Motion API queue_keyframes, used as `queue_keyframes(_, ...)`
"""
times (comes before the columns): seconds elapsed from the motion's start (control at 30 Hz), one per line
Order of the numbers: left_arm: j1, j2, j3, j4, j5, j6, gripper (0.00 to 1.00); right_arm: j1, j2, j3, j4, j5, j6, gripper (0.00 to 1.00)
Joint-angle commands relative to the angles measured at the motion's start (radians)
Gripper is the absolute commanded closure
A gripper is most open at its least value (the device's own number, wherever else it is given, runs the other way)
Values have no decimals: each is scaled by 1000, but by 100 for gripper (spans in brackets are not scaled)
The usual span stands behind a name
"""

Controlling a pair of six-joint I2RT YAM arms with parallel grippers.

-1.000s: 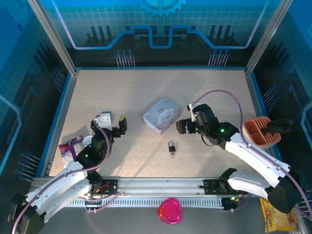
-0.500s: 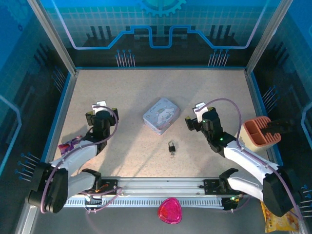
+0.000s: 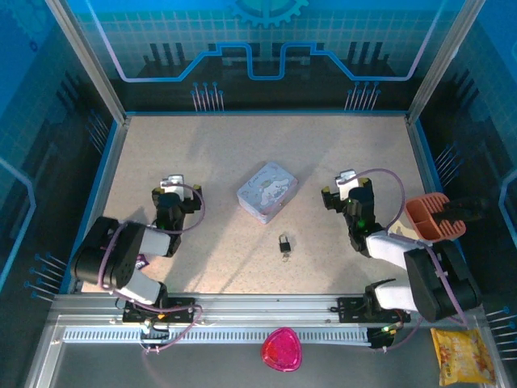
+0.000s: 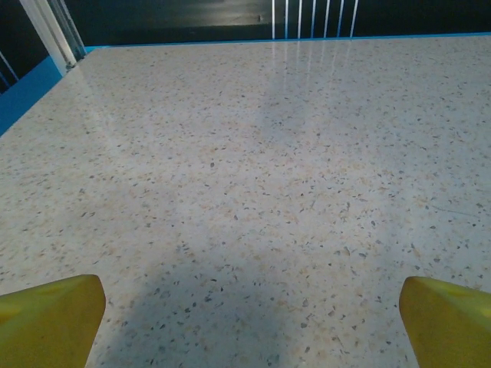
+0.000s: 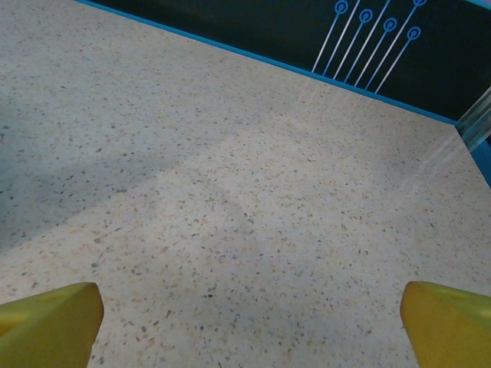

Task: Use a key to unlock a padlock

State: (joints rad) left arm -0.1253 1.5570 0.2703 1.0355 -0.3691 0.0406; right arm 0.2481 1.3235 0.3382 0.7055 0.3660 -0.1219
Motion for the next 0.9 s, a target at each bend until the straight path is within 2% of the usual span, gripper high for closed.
queue_keyframes(0.0,30,19,-15,170,82,2,1,-39,46,-17,193,-64,2,0)
queue_keyframes(0.1,47,12,22,91,116,-6,1,-72,93,-22,246,-136,26,0)
queue_keyframes(0.2,74,3,98,-71,114,-41,1,-94,153,-25,296,-170,42,0)
queue_keyframes(0.27,107,-3,95,-75,169,-68,1,-100,178,-42,355,-171,50,0)
queue_keyframes(0.37,105,-3,94,-71,166,-67,1,-112,238,-44,430,-169,60,0)
queue_keyframes(0.43,105,-3,93,-72,165,-67,1,-122,222,-5,317,-192,69,0)
queue_keyframes(0.53,105,-3,94,-72,165,-65,1,-131,226,28,262,-155,98,0)
queue_keyframes(0.67,104,-3,93,-72,160,-65,1,-153,223,33,250,-84,150,0)
queue_keyframes(0.87,104,-3,93,-72,162,-65,1,-153,223,31,252,-84,148,0)
